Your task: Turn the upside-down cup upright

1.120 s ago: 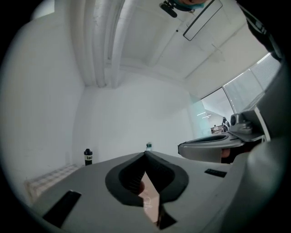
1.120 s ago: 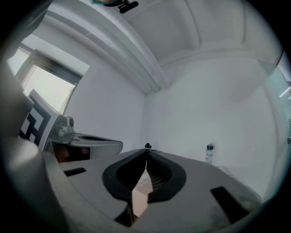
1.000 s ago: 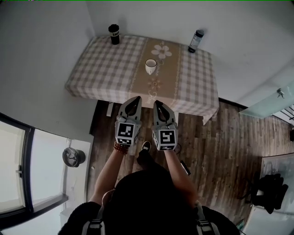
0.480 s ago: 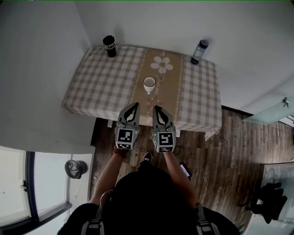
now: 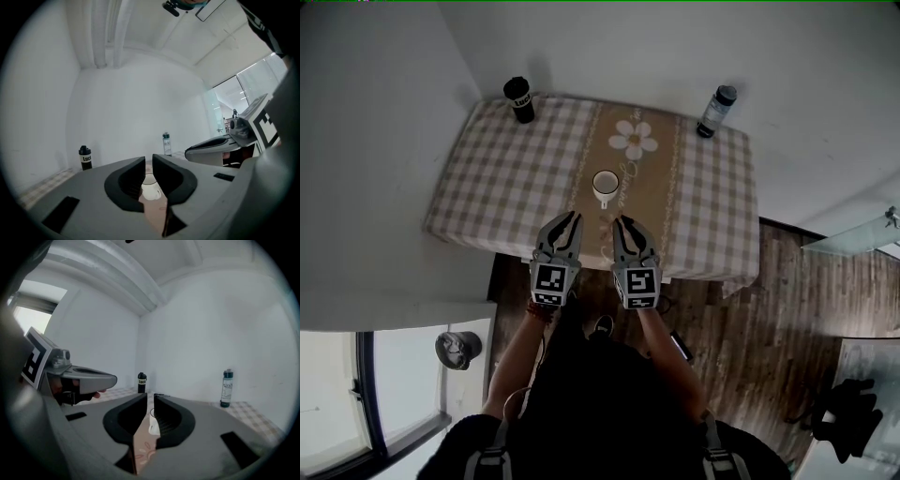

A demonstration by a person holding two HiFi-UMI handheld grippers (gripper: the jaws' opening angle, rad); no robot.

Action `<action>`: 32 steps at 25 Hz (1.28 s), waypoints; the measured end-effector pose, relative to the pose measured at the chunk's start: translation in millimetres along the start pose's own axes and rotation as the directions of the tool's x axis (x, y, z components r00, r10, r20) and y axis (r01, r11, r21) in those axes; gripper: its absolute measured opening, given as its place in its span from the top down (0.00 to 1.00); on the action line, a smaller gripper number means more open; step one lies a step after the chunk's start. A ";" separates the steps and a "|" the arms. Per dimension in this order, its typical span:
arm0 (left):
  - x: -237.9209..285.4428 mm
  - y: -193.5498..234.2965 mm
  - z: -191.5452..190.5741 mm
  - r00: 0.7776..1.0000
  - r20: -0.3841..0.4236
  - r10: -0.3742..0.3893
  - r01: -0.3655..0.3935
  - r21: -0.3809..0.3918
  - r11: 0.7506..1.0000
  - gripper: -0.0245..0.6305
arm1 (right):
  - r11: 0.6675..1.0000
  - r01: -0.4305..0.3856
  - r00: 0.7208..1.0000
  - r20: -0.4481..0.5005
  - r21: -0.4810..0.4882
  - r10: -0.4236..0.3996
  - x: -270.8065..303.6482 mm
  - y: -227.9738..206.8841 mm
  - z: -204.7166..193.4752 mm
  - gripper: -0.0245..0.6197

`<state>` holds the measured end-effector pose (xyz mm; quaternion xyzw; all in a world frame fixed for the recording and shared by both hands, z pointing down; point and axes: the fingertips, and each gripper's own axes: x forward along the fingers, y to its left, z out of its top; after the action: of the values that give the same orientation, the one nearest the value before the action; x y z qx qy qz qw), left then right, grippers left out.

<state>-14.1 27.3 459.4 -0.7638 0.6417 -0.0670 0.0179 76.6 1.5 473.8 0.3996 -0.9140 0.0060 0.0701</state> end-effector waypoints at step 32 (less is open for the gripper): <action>164.2 60.5 -98.4 0.835 -0.046 -0.548 0.548 -0.002 0.836 0.84 | 0.997 0.065 0.937 -0.341 -0.040 -0.074 125.4 0.1 -114.4 0.65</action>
<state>-58.1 -138.9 563.1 -0.9137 0.3961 -0.0900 -0.0121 6.5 -82.2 603.8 0.4235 -0.8732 0.0602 0.2336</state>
